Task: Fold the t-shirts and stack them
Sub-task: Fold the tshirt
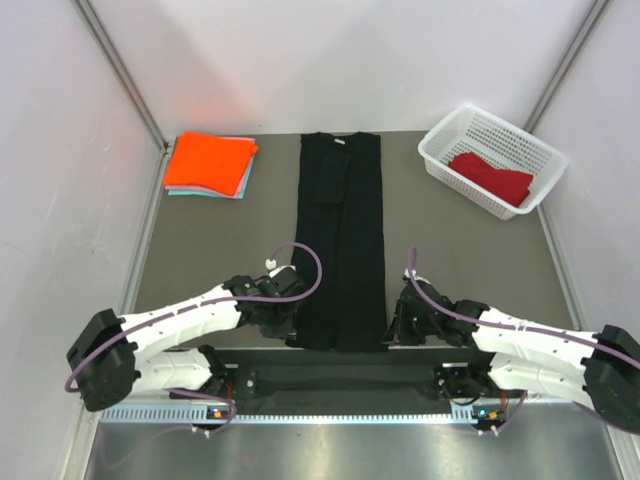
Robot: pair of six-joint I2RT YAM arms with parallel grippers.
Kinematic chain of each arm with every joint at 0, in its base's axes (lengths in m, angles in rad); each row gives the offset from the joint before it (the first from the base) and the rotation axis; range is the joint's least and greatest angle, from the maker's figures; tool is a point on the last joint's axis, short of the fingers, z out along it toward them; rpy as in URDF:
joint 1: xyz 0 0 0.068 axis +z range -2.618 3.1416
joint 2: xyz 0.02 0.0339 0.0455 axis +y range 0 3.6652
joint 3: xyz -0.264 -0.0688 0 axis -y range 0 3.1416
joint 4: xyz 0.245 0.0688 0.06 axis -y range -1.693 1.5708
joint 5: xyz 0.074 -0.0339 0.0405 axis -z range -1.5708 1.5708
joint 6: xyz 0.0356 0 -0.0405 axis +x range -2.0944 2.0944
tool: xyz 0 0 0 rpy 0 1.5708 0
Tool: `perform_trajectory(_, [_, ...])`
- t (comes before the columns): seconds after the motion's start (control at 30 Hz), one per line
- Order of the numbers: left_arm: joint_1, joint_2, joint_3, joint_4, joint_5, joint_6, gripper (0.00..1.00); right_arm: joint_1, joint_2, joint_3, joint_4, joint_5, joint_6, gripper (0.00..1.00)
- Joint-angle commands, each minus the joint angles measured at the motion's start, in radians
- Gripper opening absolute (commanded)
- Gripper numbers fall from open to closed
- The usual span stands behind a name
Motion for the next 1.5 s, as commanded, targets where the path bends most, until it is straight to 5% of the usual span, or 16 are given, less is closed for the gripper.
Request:
perform_trajectory(0.0, [-0.005, -0.042, 0.074, -0.035, -0.004, 0.025, 0.37, 0.002, 0.001, 0.023, -0.007, -0.003, -0.004, 0.03])
perform_trajectory(0.27, [-0.002, -0.056, 0.072, 0.098, 0.03, 0.051, 0.41, 0.004, -0.016, 0.052, -0.044, 0.012, -0.001, 0.07])
perform_trajectory(0.43, [-0.005, -0.002, 0.09, 0.259, 0.191, 0.068, 0.4, 0.003, 0.005, 0.047, -0.015, 0.005, 0.001, 0.07])
perform_trajectory(0.7, [-0.068, 0.212, 0.242, 0.151, 0.035, 0.032, 0.4, 0.008, 0.002, 0.024, 0.022, -0.007, 0.012, 0.07])
perform_trajectory(1.1, [-0.131, 0.389, 0.259, 0.207, 0.037, 0.007, 0.4, 0.014, -0.016, 0.004, 0.057, -0.018, 0.013, 0.08])
perform_trajectory(1.23, [-0.131, 0.409, 0.249, 0.235, 0.047, 0.005, 0.19, 0.014, -0.024, -0.006, 0.064, -0.02, 0.015, 0.08])
perform_trajectory(1.3, [-0.134, 0.4, 0.249, 0.241, 0.047, -0.001, 0.01, 0.016, -0.027, -0.008, 0.065, -0.018, 0.016, 0.08])
perform_trajectory(1.47, [-0.137, 0.377, 0.246, 0.25, 0.034, -0.021, 0.0, 0.014, -0.028, -0.011, 0.065, -0.02, 0.019, 0.08])
